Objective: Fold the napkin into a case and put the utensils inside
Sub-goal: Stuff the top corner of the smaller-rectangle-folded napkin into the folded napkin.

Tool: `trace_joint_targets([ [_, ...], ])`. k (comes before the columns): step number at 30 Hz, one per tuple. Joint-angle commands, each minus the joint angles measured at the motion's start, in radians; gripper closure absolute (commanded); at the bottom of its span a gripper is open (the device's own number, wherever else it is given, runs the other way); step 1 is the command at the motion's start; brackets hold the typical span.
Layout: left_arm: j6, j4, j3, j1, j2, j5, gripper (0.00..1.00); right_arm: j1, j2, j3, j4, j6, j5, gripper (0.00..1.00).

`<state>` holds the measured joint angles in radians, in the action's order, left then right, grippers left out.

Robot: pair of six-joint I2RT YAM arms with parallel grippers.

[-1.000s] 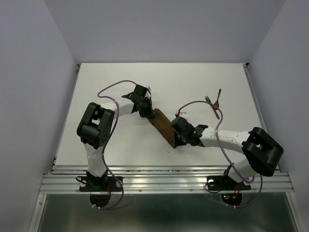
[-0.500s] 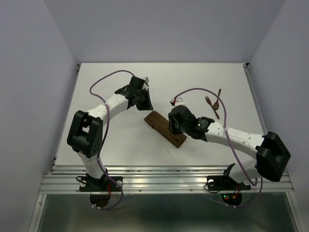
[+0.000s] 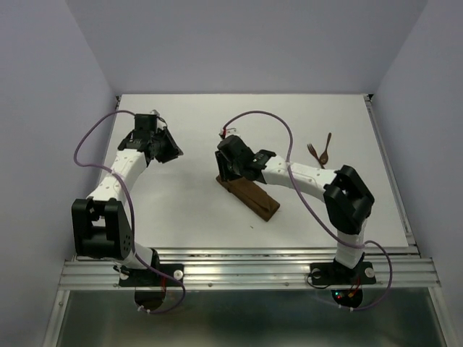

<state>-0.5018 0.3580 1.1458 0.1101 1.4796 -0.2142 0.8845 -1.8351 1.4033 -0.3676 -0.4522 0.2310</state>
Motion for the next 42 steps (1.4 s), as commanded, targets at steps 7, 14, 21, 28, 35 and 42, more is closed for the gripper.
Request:
trace_joint_targets([
  [7,-0.02,-0.016,-0.106,-0.018,-0.061,-0.054,0.64,0.014,-0.187,0.203,-0.096,-0.074,0.114,0.42],
  [14,-0.014,-0.027,-0.115,-0.018,-0.044,-0.065,0.65,0.014,-0.251,0.241,-0.087,-0.091,0.103,0.41],
  [21,-0.006,-0.033,-0.116,-0.018,-0.035,-0.065,0.65,0.024,-0.276,0.249,-0.065,-0.086,0.087,0.41],
  [28,0.008,-0.033,-0.115,-0.018,-0.001,-0.076,0.66,0.024,-0.303,0.253,-0.071,-0.092,0.102,0.44],
  [35,0.006,-0.044,-0.12,-0.018,0.004,-0.088,0.66,0.024,-0.303,0.247,-0.073,-0.118,0.105,0.6],
  [42,0.011,-0.059,-0.149,-0.016,-0.002,-0.108,0.66,0.024,-0.274,0.22,-0.051,-0.154,0.1,0.97],
])
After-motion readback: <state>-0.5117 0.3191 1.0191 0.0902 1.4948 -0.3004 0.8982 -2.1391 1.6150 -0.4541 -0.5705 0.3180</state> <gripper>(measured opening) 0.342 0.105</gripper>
